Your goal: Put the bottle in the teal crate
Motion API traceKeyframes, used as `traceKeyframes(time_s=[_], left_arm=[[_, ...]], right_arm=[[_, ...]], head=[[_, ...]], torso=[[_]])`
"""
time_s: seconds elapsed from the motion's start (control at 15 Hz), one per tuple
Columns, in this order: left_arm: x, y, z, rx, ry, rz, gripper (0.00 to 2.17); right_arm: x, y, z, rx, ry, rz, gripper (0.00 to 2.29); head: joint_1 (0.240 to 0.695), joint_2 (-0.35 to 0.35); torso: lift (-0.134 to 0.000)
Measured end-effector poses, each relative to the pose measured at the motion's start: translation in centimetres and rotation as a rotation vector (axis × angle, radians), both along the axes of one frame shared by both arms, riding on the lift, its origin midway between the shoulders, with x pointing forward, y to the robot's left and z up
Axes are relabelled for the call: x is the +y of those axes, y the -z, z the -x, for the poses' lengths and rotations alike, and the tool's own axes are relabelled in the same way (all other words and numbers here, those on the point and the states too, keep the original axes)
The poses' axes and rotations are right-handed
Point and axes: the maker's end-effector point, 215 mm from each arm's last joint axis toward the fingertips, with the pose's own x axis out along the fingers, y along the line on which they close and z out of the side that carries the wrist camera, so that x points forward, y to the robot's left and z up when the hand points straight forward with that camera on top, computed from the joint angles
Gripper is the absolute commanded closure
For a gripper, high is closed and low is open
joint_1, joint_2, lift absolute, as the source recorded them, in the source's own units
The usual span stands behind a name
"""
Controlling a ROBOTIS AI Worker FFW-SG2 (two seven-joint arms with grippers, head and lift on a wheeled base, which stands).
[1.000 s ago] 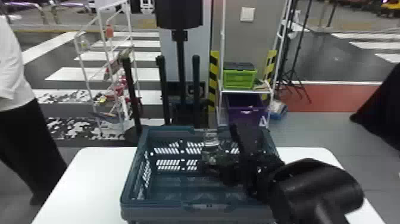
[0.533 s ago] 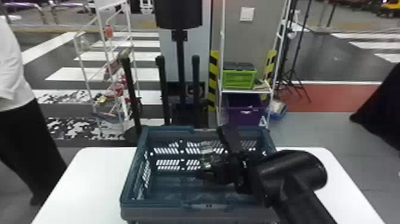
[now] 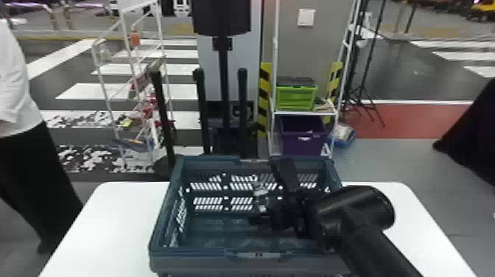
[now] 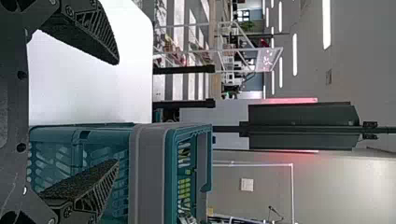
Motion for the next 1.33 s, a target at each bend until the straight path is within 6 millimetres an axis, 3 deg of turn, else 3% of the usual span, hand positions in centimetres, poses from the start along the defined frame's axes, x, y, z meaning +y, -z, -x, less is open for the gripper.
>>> traceKeyframes(time_s=[0.2,0.27,0.4,0.47,0.87,1.2,1.33], left_arm=[[0.2,0.1,-0.2,0.001,-0.003,0.002,0.14],[0.2,0.2,-0.2,0.001,-0.004,0.002,0.14],[0.3,0.2,-0.3,0.0,-0.006,0.001,0.14],[0.4,0.2,-0.3,0.0,-0.006,0.001,0.14],[0.8,0.0,-0.5,-0.004,-0.011,0.008,0.14],[1.0,-0.2,-0.8,-0.009,-0.011,0.01,0.14],[1.0,-0.3,-1.0,-0.01,-0.011,0.01,0.14]], right_arm=[[-0.1,0.3,-0.4,-0.006,0.002,-0.011,1.37],[0.1,0.2,-0.4,-0.007,-0.002,-0.023,1.04],[0.7,-0.2,-0.2,0.005,-0.002,-0.056,0.14],[0.9,-0.4,-0.2,0.01,-0.001,-0.068,0.05],[1.5,-1.4,0.3,0.014,0.006,-0.065,0.05],[4.6,-6.8,4.0,-0.022,-0.028,-0.117,0.05],[4.8,-8.8,5.9,-0.042,-0.027,-0.128,0.05]], head=[[0.499,0.0],[0.499,0.0],[0.499,0.0],[0.499,0.0],[0.499,0.0],[0.499,0.0],[0.499,0.0]], torso=[[0.0],[0.0],[0.0],[0.0],[0.0],[0.0],[0.0]])
